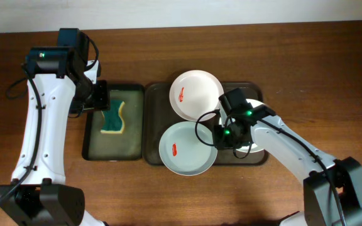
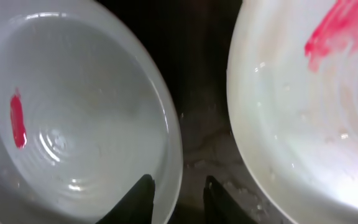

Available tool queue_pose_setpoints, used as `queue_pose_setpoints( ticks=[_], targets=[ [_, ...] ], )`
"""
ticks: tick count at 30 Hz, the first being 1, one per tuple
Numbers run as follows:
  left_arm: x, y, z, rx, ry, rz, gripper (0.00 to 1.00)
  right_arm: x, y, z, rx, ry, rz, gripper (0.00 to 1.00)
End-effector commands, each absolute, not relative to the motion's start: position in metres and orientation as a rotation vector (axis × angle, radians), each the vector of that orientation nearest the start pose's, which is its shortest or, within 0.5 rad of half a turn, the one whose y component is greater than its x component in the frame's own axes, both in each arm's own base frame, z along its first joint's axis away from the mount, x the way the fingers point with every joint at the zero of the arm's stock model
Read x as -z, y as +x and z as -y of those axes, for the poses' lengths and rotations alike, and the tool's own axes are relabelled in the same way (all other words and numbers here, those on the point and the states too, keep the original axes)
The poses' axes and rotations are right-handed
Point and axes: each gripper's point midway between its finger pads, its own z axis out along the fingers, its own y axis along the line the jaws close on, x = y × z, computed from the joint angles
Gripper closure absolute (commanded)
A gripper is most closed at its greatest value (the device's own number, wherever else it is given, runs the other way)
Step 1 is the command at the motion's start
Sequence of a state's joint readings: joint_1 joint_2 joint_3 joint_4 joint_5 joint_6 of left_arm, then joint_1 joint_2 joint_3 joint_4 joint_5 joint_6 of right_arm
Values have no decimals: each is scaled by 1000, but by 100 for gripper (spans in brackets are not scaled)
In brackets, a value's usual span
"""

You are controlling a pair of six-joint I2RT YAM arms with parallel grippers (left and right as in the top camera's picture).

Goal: Clean dirty plates on tray and stack at the side

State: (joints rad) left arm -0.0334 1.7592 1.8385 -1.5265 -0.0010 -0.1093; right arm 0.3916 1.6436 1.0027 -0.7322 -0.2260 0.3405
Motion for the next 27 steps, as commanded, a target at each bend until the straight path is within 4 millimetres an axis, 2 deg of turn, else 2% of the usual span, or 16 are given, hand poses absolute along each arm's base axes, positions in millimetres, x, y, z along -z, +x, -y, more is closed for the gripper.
queue_pose_setpoints(
  ticks=[1,3,5,7,10,13,14,15,16,17,20,23,25,27],
  targets=[
    [-208,341,11,2,-109,-3016,46,-24,272,-155,-409,-86,-3057,72],
    [-208,341,11,2,-109,-3016,46,-18,270,-154,-401,-83,-3079,75],
    [-208,341,11,2,-109,-3016,46,-16,270,-155,-404,-82,-3086,82],
    [-208,341,11,2,-109,-3016,47,-16,272,-156,-413,-84,-3077,83],
    [-208,341,11,2,-110,-3017,47,-17,274,-157,-415,-85,-3069,95],
    [-208,341,11,1,-110,-3017,46,-17,273,-157,-416,-79,-3070,96],
    [-208,340,11,0,-110,-3018,43,-16,273,-157,-416,-66,-3071,96],
    [-207,340,11,0,-111,-3021,25,-16,273,-157,-418,-33,-3076,96],
    [-205,341,8,-23,-158,-3017,20,-17,273,-157,-424,-13,-3078,96],
    [-202,343,7,-34,-174,-3012,22,-17,273,-158,-430,-13,-3079,96],
    [-184,357,7,-28,-172,-2975,24,-17,272,-159,-442,-14,-3081,96],
    [-149,371,8,-22,-171,-2939,21,-17,272,-160,-446,-14,-3082,96],
    [-129,372,8,-23,-171,-2939,25,-17,272,-160,-446,-14,-3081,96],
    [-98,371,8,-23,-171,-2934,28,-17,272,-160,-446,-15,-3081,96]
  ],
)
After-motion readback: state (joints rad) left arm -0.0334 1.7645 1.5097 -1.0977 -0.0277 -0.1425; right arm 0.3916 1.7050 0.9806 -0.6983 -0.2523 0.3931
